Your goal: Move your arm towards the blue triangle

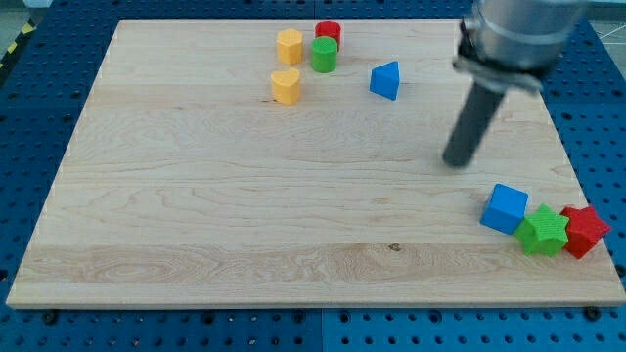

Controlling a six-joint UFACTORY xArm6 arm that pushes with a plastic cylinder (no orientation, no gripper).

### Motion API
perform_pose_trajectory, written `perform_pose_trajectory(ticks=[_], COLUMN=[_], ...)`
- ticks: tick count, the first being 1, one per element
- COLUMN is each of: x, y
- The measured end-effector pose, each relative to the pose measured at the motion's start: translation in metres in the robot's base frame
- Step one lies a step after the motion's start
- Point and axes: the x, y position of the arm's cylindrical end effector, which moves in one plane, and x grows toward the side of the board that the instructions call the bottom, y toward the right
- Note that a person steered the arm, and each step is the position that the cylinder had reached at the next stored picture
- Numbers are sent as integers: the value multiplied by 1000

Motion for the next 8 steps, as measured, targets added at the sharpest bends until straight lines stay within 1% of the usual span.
perform_pose_trajectory(ticks=[1,2,3,4,6,8], x=[-118,-212,-224,-224,-188,-132], y=[0,-5,-58,-88,-94,-94])
